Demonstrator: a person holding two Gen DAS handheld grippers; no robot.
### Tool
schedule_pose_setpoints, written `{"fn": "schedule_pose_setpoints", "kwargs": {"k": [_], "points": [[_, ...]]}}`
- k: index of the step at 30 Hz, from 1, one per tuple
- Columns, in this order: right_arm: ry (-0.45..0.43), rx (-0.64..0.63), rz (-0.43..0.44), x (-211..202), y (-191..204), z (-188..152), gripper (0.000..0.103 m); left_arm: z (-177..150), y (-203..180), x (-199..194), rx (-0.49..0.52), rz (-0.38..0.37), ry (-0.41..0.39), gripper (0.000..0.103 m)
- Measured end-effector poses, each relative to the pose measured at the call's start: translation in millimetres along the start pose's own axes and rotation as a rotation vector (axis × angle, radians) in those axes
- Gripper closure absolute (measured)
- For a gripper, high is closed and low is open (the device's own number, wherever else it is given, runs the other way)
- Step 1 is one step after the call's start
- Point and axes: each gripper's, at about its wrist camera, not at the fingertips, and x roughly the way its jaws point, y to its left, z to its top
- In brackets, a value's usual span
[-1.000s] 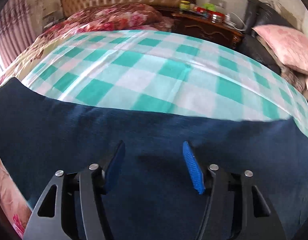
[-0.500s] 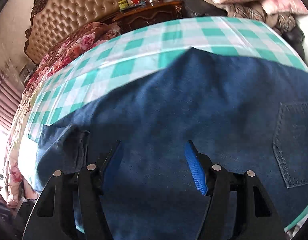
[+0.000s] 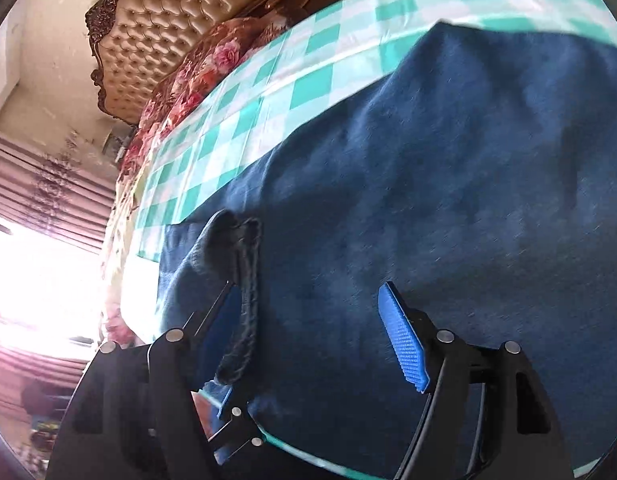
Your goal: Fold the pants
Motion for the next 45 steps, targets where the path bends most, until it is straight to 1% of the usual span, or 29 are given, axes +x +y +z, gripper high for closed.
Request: {"fn": "schedule_pose_setpoints", "kwargs": {"k": [3,4,6,10,11,13,16,18,21,24,27,29,30,31,32,33,35,37,39,42,44,45], "points": [[0.039,0.026,0.037,7.7,3.2,0.5,0.033,-7.1,-3.5,-2.8,-0.009,-0.019,-0.017,0.074],[0.048,0.03,0.042,10.5,5.3,0.7,0.033,-8.8,1.3,-3.2,-0.043,-0.046,-0.021,0.074],[0.07,0.033,0.05,18.6,11.0,1.1,0.033,-12.0,5.3,-4.0,-0.074,-0.073,-0.023,0.074],[0.106,0.032,0.068,29.8,21.0,1.3,0.033,-15.4,6.1,-7.0,-0.08,-0.079,-0.038,0.075],[0.111,0.031,0.068,31.2,22.7,1.3,0.033,-15.7,7.1,-7.3,-0.085,-0.08,-0.042,0.08],[0.115,0.03,0.061,31.1,24.2,1.8,0.033,-16.6,11.9,-7.3,-0.111,-0.1,-0.05,0.081],[0.133,0.051,0.075,30.3,22.7,1.7,0.032,-17.6,19.8,-13.6,-0.144,-0.123,-0.067,0.081],[0.147,0.069,0.087,32.6,22.9,4.6,0.028,-16.7,25.8,-17.4,-0.165,-0.134,-0.081,0.081],[0.177,0.08,0.123,38.5,29.2,8.1,0.028,-15.5,36.5,-27.3,-0.212,-0.154,-0.109,0.082],[0.2,0.064,0.143,44.4,40.1,10.8,0.028,-13.6,42.6,-34.9,-0.233,-0.164,-0.128,0.082],[0.213,0.027,0.129,57.5,55.5,17.6,0.028,-13.6,44.5,-41.1,-0.235,-0.171,-0.137,0.082],[0.199,0.01,0.119,65.4,65.2,26.2,0.029,-14.3,44.5,-45.3,-0.233,-0.173,-0.142,0.082],[0.19,-0.007,0.112,67.5,68.6,28.8,0.038,-14.5,44.2,-46.5,-0.233,-0.172,-0.143,0.082],[0.175,-0.039,0.087,70.6,75.5,32.5,0.05,-13.7,44.7,-47.2,-0.232,-0.168,-0.144,0.082],[0.163,-0.063,0.047,72.1,79.3,34.9,0.076,-11.8,45.3,-48.2,-0.229,-0.159,-0.147,0.082],[0.142,-0.089,0.02,68.0,83.5,36.7,0.09,-9.9,42.8,-51.0,-0.225,-0.15,-0.154,0.082],[0.097,-0.131,0.048,49.6,84.7,38.8,0.09,-2.5,39.3,-57.8,-0.225,-0.153,-0.179,0.083],[0.062,-0.152,0.038,30.4,77.7,42.3,0.09,7.7,30.3,-62.6,-0.22,-0.181,-0.213,0.083],[0.035,-0.149,0.017,13.5,62.7,45.1,0.09,19.2,12.2,-64.2,-0.185,-0.212,-0.238,0.083],[0.0,-0.118,-0.037,-5.0,25.7,46.9,0.09,35.2,-20.5,-65.3,-0.118,-0.26,-0.268,0.084],[0.007,-0.081,-0.072,-5.2,-4.6,46.8,0.09,40.3,-39.8,-57.9,-0.096,-0.293,-0.257,0.086],[0.019,-0.072,-0.072,1.2,-11.4,49.5,0.088,40.4,-48.1,-51.3,-0.09,-0.302,-0.237,0.086]]}}
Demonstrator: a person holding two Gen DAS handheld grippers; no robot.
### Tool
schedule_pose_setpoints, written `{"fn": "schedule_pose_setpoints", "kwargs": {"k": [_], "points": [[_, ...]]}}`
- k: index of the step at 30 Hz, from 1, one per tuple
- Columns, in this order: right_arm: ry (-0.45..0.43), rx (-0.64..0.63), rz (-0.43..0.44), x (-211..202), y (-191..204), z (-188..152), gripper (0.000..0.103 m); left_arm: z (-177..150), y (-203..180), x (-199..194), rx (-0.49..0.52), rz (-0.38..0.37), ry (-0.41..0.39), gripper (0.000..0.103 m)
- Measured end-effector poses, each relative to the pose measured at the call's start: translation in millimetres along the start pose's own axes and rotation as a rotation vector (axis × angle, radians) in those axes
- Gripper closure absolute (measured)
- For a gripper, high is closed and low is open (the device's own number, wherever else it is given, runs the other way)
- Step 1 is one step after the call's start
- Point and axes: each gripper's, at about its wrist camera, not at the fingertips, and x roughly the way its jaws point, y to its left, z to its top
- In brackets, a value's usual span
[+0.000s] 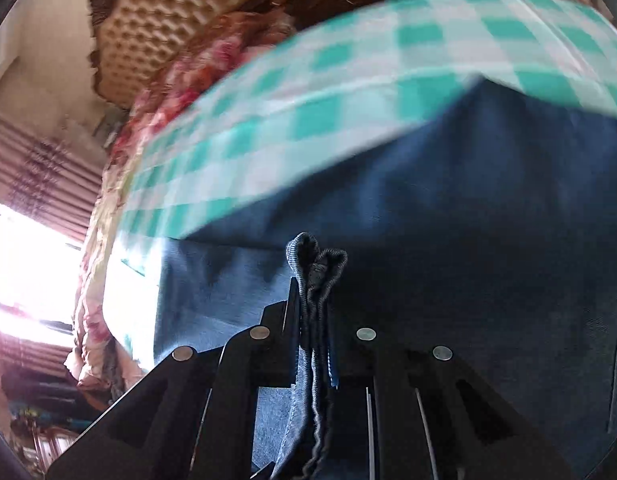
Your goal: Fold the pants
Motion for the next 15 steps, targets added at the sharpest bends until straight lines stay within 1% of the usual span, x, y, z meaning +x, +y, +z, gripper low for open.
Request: {"fn": "schedule_pose_setpoints", "kwargs": {"k": [1,2,3,4,5,6,7,8,10,11,12,14,15], "points": [[0.019,0.011,0.014,6.6,-10.0,-0.5,0.085,-4.4,-4.7,9.1,0.002,-0.005,0.029,0.086],[0.025,0.019,0.009,10.0,-14.2,-0.7,0.08,-7.2,-7.7,12.4,0.006,-0.005,0.042,0.086],[0.024,0.02,0.011,11.8,-15.7,-1.8,0.077,-10.2,-10.2,13.7,0.013,0.0,0.048,0.085],[0.015,0.015,0.022,11.6,-15.7,-1.1,0.073,-11.6,-12.9,13.1,0.016,0.013,0.048,0.082],[0.013,0.011,0.043,14.3,-11.6,0.7,0.06,-12.6,-13.4,12.6,0.016,0.022,0.045,0.073],[0.009,0.006,0.064,14.6,-9.3,0.4,0.054,-12.9,-16.1,12.3,0.022,0.037,0.046,0.055],[0.002,-0.001,0.063,15.6,-6.6,0.8,0.054,-13.5,-19.0,12.8,0.037,0.057,0.043,0.052],[-0.007,-0.017,0.048,16.7,-3.5,0.9,0.055,-14.3,-23.9,13.4,0.061,0.069,0.04,0.052],[-0.011,-0.045,0.005,18.5,0.5,0.4,0.084,-16.0,-30.4,20.8,0.085,0.07,0.07,0.071],[-0.002,-0.045,-0.003,20.1,-1.2,1.3,0.089,-15.9,-30.9,22.0,0.078,0.07,0.072,0.078],[0.002,-0.036,0.011,20.6,-0.8,3.5,0.091,-14.0,-31.1,22.8,0.07,0.084,0.078,0.086],[-0.015,-0.043,0.045,10.1,-3.1,4.1,0.092,-10.4,-30.5,20.3,0.07,0.078,0.072,0.088],[-0.027,-0.047,0.055,5.6,-2.1,4.5,0.092,-7.3,-32.9,16.3,0.081,0.082,0.054,0.088]]}}
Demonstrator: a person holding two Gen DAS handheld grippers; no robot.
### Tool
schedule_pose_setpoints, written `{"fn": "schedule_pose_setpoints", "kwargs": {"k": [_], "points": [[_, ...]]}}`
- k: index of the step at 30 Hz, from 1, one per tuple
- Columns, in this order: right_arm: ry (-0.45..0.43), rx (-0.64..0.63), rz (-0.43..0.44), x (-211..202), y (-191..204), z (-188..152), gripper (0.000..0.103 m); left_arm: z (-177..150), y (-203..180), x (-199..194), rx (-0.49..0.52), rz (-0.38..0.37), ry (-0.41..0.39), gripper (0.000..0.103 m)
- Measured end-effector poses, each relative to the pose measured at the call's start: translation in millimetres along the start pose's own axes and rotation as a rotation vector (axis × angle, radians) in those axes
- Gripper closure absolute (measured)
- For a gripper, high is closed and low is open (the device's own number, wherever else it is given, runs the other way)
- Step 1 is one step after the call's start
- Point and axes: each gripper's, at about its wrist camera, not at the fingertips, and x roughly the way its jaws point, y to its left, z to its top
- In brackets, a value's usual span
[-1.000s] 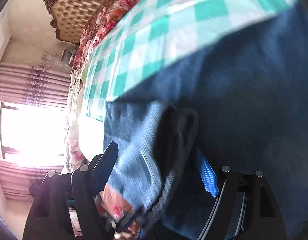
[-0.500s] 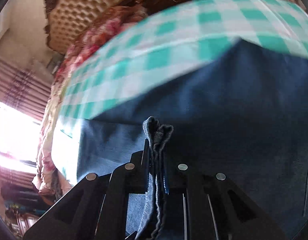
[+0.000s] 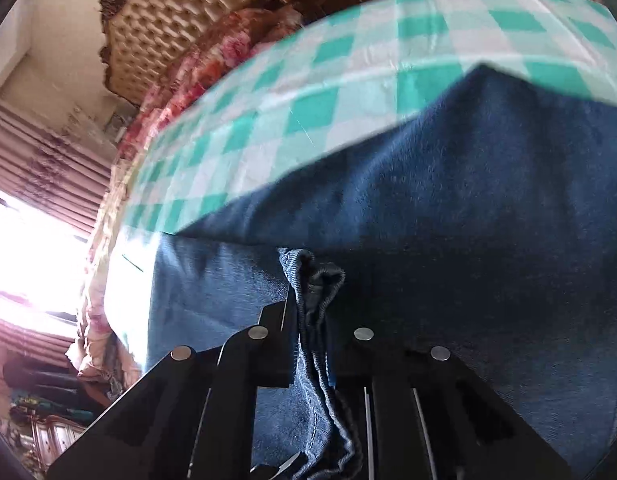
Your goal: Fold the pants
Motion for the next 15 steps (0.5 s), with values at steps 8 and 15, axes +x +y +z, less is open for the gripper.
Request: {"fn": "schedule_pose_setpoints", "kwargs": {"k": [8,15], "points": [[-0.029,0.043,0.006,-14.9,-23.8,-3.1,0.092,6.4,-28.6,5.8,0.076,-0.027,-0.003,0.088],[-0.026,0.047,-0.021,-13.8,-26.8,-0.9,0.092,9.8,-23.8,5.4,0.068,-0.03,-0.011,0.088]]}}
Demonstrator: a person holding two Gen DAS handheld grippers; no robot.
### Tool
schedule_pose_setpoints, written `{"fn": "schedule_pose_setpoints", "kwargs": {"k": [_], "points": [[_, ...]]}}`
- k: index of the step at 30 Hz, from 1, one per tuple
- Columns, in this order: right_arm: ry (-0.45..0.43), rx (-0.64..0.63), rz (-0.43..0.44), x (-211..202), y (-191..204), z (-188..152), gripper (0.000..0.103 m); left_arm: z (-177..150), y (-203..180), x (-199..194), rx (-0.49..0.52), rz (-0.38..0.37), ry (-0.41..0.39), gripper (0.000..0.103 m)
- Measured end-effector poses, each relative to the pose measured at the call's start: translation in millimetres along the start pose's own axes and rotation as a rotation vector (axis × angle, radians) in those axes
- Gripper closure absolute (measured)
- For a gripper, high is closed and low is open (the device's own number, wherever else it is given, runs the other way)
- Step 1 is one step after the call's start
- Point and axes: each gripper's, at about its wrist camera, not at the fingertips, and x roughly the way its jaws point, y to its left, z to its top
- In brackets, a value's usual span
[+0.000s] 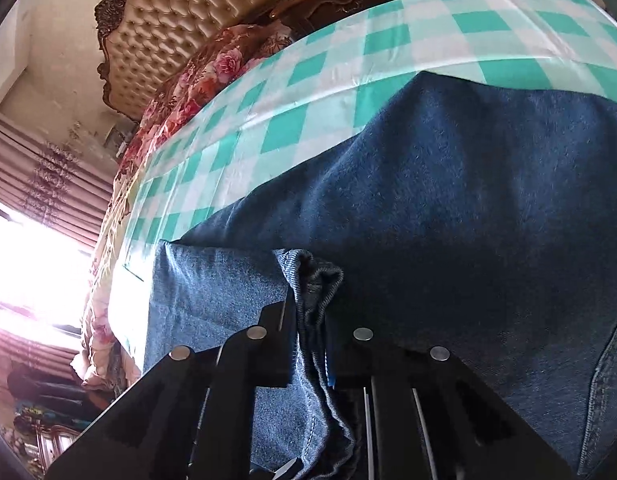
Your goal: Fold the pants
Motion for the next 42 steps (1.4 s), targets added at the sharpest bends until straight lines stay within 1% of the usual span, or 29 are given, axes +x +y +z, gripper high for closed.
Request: {"fn": "schedule_pose_setpoints", "kwargs": {"k": [1,2,4,5,6,7,8,10,11,13,14,15,17,20,23,24,26,27,28,31,32,33,34,35,37,38,39,40,42], "points": [[0.001,0.001,-0.02,1.4,-1.8,-0.2,0.091,-0.1,3.6,4.7,0.003,-0.001,0.004,0.088],[0.002,-0.003,-0.041,5.1,-2.9,0.3,0.091,-1.4,1.0,8.6,0.005,-0.014,0.014,0.079],[-0.016,-0.025,-0.061,6.1,-2.8,-3.1,0.091,-2.1,-0.4,7.3,-0.006,-0.029,0.007,0.075],[-0.026,-0.028,-0.073,4.4,-2.1,-4.7,0.088,-1.7,2.7,3.7,-0.013,-0.047,-0.002,0.066],[-0.039,-0.029,-0.094,2.0,-1.2,-6.1,0.077,-0.8,5.5,-4.1,-0.024,-0.061,-0.024,0.055],[-0.069,-0.033,-0.137,-3.4,0.5,-7.3,0.068,-0.7,10.3,-14.6,-0.041,-0.063,-0.051,0.051],[-0.111,-0.031,-0.19,-11.6,1.2,-8.6,0.054,-0.2,16.1,-23.3,-0.063,-0.067,-0.067,0.047],[-0.199,-0.02,-0.269,-30.9,0.7,-12.4,0.053,-5.7,35.8,-41.1,-0.138,-0.072,-0.092,0.047],[-0.234,-0.02,-0.293,-40.4,2.9,-14.9,0.053,-11.3,53.2,-51.7,-0.198,-0.042,-0.109,0.047],[-0.287,-0.073,-0.324,-52.0,17.1,-24.1,0.053,-19.2,91.1,-60.9,-0.317,0.035,-0.112,0.05],[-0.31,-0.132,-0.34,-53.4,31.7,-32.4,0.053,-24.8,123.4,-58.9,-0.412,0.079,-0.099,0.059],[-0.319,-0.175,-0.351,-51.8,42.9,-38.9,0.053,-28.3,146.7,-52.8,-0.47,0.098,-0.076,0.072],[-0.314,-0.312,-0.392,-33.6,76.0,-59.5,0.053,-32.3,185.6,-30.7,-0.523,0.126,0.003,0.083],[-0.274,-0.387,-0.462,-5.4,90.2,-75.5,0.054,-33.8,228.5,17.5,-0.582,0.038,0.138,0.082],[-0.197,-0.349,-0.504,18.1,73.1,-80.3,0.053,-49.8,268.5,60.9,-0.604,0.078,0.285,0.084],[-0.198,-0.343,-0.502,19.7,69.4,-82.7,0.055,-54.3,286.8,65.3,-0.652,0.093,0.283,0.092],[-0.198,-0.353,-0.505,21.3,70.3,-83.0,0.055,-58.2,309.8,59.0,-0.728,0.185,0.287,0.09],[-0.195,-0.352,-0.507,21.3,70.7,-82.8,0.055,-59.4,313.2,48.1,-0.752,0.213,0.264,0.084],[-0.197,-0.348,-0.507,21.8,70.6,-82.7,0.054,-56.7,312.0,36.6,-0.764,0.194,0.217,0.081],[-0.207,-0.357,-0.517,22.7,71.1,-86.4,0.053,-49.7,278.9,20.0,-0.68,0.073,0.155,0.073],[-0.212,-0.355,-0.515,22.7,71.2,-87.6,0.053,-47.2,268.8,19.5,-0.66,0.059,0.158,0.066],[-0.214,-0.354,-0.515,22.5,71.4,-88.1,0.053,-48.8,261.6,26.1,-0.654,0.06,0.178,0.065],[-0.215,-0.355,-0.514,22.5,71.1,-87.5,0.053,-53.2,258.2,32.4,-0.664,0.086,0.21,0.065],[-0.214,-0.356,-0.514,23.3,69.8,-86.4,0.052,-62.5,259.2,37.1,-0.697,0.152,0.262,0.065],[-0.212,-0.361,-0.513,22.8,70.1,-86.3,0.052,-75.6,266.4,31.2,-0.793,0.222,0.272,0.066],[-0.212,-0.364,-0.511,22.3,69.6,-86.4,0.052,-80.2,268.9,20.5,-0.84,0.254,0.262,0.06],[-0.211,-0.365,-0.51,22.1,69.4,-86.1,0.052,-83.2,268.5,12.1,-0.854,0.278,0.254,0.045],[-0.21,-0.365,-0.508,22.0,69.2,-85.7,0.052,-85.0,267.8,5.6,-0.852,0.286,0.238,0.04],[-0.213,-0.365,-0.508,21.9,69.3,-86.0,0.052,-90.6,260.6,-12.1,-0.841,0.269,0.188,0.038]]}}
